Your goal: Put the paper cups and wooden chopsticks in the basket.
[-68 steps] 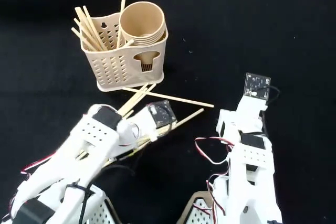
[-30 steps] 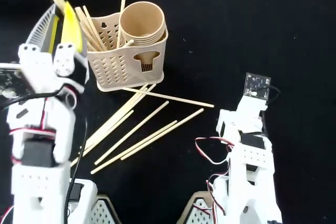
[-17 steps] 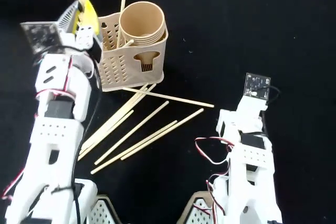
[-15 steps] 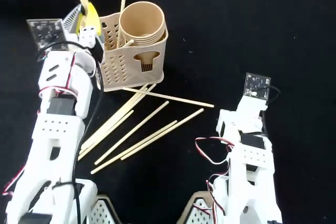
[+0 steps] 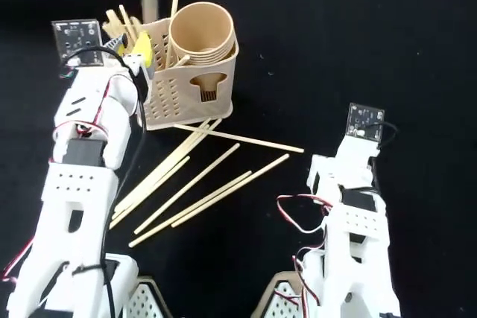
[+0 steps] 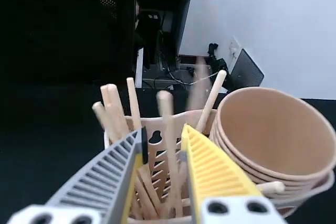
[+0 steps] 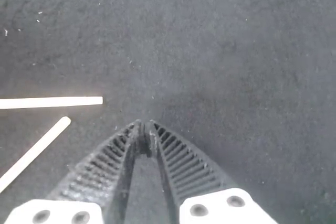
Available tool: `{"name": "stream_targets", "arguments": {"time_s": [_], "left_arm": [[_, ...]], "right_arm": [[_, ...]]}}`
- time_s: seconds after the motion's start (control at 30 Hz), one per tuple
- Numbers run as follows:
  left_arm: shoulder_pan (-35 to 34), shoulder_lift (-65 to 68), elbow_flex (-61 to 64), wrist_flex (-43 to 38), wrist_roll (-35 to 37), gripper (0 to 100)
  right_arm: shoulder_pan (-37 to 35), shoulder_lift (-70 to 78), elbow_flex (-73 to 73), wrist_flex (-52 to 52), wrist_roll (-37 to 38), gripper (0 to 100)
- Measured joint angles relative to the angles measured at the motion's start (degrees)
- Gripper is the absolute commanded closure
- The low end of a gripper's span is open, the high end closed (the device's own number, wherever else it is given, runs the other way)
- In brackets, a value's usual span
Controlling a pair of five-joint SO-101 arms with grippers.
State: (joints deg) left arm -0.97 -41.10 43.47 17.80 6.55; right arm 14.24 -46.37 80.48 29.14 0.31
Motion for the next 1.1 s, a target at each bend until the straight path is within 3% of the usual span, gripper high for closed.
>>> {"name": "stream_targets", "arguments": {"time_s": [0.23, 0.37, 0.57, 0.67, 0.8, 1.1], "left_arm": [[0.0, -10.1, -4.3, 12.3, 0.0, 86], [-0.4, -17.6, -6.8, 25.8, -0.8, 86], [-0.4, -20.5, -9.8, 51.4, -12.7, 86], [-0.4, -18.1, -7.1, 59.7, -17.7, 86], [-0.4, -11.1, 2.1, 59.6, -23.1, 86], [-0.5, 5.4, 13.5, 42.8, -33.6, 86]], "right_arm": [[0.0, 0.0, 0.0, 0.0, 0.0, 98.3], [0.0, 0.0, 0.0, 0.0, 0.0, 98.3], [0.1, 0.0, 0.0, 0.0, 0.0, 98.3], [0.0, 0.0, 0.0, 0.0, 0.0, 98.3], [0.0, 0.0, 0.0, 0.0, 0.0, 98.3], [0.0, 0.0, 0.0, 0.0, 0.0, 98.3]]}}
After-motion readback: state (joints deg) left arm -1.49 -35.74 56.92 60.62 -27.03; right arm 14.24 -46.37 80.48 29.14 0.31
